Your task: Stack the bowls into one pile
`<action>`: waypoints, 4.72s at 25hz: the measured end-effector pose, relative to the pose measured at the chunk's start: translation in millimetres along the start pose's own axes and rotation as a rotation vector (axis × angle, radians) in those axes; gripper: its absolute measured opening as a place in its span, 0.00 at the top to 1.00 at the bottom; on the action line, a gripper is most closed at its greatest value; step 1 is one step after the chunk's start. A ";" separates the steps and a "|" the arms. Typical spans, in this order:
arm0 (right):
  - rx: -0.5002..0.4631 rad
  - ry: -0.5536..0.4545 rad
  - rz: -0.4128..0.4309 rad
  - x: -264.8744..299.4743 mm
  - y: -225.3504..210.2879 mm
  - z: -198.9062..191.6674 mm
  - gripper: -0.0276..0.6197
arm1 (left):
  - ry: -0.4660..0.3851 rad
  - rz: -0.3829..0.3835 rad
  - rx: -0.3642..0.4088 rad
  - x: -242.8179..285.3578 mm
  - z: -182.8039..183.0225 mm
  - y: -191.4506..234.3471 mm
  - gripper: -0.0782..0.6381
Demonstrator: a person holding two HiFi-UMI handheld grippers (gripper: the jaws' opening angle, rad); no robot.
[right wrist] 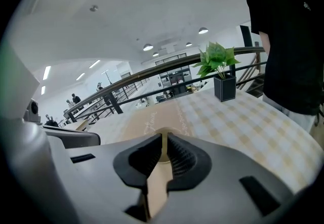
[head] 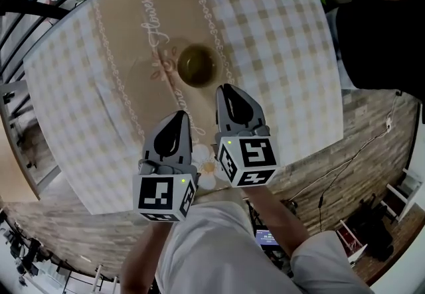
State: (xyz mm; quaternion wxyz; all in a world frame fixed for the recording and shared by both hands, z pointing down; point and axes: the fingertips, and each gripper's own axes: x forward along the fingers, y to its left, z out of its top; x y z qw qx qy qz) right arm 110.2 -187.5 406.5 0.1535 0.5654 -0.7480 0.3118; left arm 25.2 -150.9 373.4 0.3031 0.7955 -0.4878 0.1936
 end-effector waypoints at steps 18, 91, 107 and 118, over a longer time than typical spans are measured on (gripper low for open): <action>-0.052 -0.078 -0.029 -102.9 90.3 4.2 0.89 | -0.074 -0.071 0.030 -118.3 0.4 8.8 0.87; -0.289 -0.213 0.146 -303.7 391.1 -133.5 0.90 | -0.314 -0.004 0.118 -451.1 -116.5 76.2 0.87; -0.338 -0.209 0.139 -302.6 397.5 -131.1 0.90 | -0.312 -0.024 0.105 -447.2 -113.7 75.8 0.87; -0.348 -0.205 0.140 -301.9 396.1 -132.4 0.90 | -0.317 -0.024 0.080 -444.9 -116.3 77.2 0.87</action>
